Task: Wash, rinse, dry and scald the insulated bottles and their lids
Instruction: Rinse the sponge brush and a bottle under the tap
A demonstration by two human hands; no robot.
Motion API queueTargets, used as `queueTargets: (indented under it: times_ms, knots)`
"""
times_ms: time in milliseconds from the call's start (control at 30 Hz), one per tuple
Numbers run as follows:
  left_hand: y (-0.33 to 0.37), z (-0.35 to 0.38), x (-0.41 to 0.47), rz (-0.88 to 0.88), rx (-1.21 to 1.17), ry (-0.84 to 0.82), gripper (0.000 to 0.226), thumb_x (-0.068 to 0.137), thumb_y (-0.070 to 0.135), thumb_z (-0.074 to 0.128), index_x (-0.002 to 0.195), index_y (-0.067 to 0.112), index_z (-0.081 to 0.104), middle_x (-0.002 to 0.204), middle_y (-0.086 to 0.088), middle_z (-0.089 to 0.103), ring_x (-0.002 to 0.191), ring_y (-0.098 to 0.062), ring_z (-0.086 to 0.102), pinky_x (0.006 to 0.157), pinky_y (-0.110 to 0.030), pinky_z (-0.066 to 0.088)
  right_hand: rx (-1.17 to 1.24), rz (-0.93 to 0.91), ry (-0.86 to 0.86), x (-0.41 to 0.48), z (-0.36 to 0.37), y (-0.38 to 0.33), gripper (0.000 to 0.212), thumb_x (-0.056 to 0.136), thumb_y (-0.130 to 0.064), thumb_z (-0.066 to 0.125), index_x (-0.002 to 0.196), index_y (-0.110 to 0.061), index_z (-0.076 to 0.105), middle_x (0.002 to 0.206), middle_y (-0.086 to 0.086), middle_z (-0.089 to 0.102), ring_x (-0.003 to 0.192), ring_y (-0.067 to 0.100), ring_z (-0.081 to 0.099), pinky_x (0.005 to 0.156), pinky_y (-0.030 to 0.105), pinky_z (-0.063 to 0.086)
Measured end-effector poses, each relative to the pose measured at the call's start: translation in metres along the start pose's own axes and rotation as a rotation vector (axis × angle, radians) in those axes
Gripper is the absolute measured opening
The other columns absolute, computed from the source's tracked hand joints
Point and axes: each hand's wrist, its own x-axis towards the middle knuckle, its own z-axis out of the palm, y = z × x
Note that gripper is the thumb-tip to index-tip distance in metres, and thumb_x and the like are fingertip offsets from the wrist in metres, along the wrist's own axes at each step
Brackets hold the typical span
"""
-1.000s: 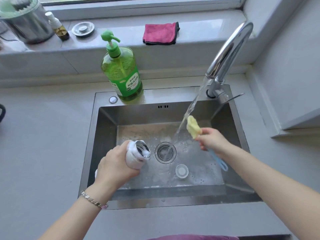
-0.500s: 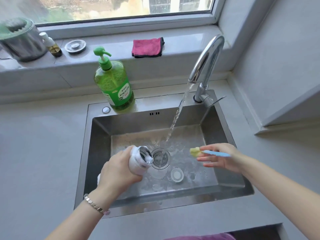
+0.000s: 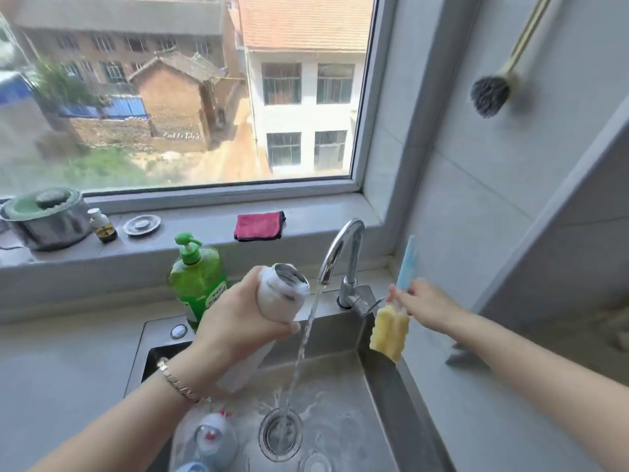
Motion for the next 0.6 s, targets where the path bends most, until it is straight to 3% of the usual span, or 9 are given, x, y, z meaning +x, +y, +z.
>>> queueTargets:
  times_ms: [133,267,367,500,600]
  knots:
    - [0.071,-0.023,0.037,0.141,-0.073,0.025,0.049,0.057,0.038,0.082,0.094,0.039,0.049,0.083,0.014,0.062,0.077,-0.009,0.061,0.071,-0.035,0.054,-0.022,-0.153,0.180,0.000,-0.080,-0.053,0.030,0.097,-0.024,0.046,0.068,-0.019,0.048,0.066,-0.004,0.051,0.059,0.008,0.046,0.056,0.022,0.033]
    - [0.132,-0.037,0.076,0.208,-0.127,0.042,0.059,0.042,0.046,0.079,0.094,0.033,0.054,0.083,0.009,0.065,0.075,-0.012,0.064,0.072,-0.038,0.056,0.047,-0.303,0.424,0.005,-0.171,-0.096,0.009,0.092,-0.018,0.057,0.088,-0.014,0.050,0.078,0.004,0.056,0.061,0.011,0.053,0.056,0.020,0.041]
    - [0.174,-0.041,0.100,0.268,-0.176,0.054,0.067,0.031,0.051,0.071,0.093,0.032,0.058,0.083,0.009,0.067,0.076,-0.012,0.065,0.073,-0.038,0.056,0.046,-0.348,0.609,0.008,-0.243,-0.124,0.017,0.088,-0.020,0.063,0.093,-0.009,0.052,0.080,0.008,0.060,0.059,0.017,0.056,0.057,0.024,0.044]
    - [0.216,-0.047,0.120,0.376,-0.247,0.047,0.056,0.034,0.042,0.076,0.088,0.040,0.063,0.080,0.011,0.070,0.072,-0.007,0.067,0.071,-0.039,0.057,0.003,-0.370,0.804,0.009,-0.312,-0.156,0.019,0.086,-0.022,0.065,0.077,-0.010,0.055,0.058,0.002,0.056,0.041,0.005,0.053,0.040,0.009,0.036]
    - [0.235,-0.051,0.129,0.428,-0.255,0.061,0.052,0.037,0.039,0.075,0.086,0.051,0.061,0.085,0.017,0.069,0.076,-0.008,0.066,0.072,-0.038,0.057,0.045,-0.322,0.883,0.025,-0.339,-0.168,0.030,0.089,-0.025,0.061,0.062,-0.012,0.054,0.050,0.001,0.054,0.029,0.003,0.047,0.037,0.010,0.035]
